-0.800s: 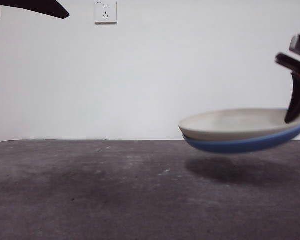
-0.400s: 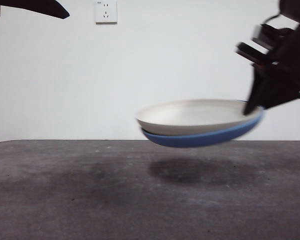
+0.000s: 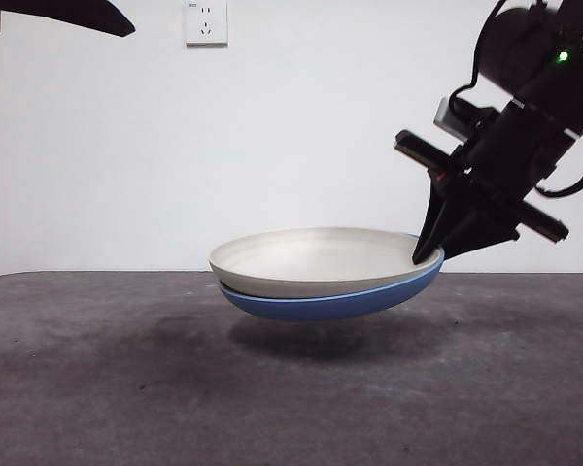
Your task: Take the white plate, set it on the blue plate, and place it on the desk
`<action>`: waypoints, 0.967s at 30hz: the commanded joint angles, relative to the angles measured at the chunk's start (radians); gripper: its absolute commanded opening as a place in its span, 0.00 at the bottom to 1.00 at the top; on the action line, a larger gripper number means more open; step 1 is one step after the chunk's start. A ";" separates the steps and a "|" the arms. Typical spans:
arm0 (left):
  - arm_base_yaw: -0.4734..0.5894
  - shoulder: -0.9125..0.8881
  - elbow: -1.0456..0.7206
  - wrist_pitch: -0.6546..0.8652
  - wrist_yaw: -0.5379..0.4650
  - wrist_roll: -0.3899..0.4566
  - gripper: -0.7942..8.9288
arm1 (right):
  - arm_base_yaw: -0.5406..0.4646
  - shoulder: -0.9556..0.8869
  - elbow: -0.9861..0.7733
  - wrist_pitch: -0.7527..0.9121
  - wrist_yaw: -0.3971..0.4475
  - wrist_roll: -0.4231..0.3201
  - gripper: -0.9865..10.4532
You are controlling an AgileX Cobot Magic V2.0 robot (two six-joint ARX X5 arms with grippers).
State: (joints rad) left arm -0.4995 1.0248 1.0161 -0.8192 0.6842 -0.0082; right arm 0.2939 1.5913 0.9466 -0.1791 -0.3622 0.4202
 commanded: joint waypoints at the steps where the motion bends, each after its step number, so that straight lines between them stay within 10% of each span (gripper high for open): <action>1: -0.005 0.008 0.011 0.005 0.006 0.019 0.31 | 0.005 0.039 0.011 0.044 -0.005 0.046 0.09; 24: -0.005 0.008 0.011 0.005 0.005 0.023 0.31 | 0.036 0.149 0.011 0.043 -0.005 0.050 0.09; 29: -0.005 0.008 0.011 0.003 0.005 0.023 0.31 | 0.036 0.149 0.011 0.040 -0.005 0.052 0.27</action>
State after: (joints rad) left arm -0.4995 1.0248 1.0161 -0.8196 0.6842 -0.0048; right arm 0.3218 1.7184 0.9466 -0.1455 -0.3660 0.4694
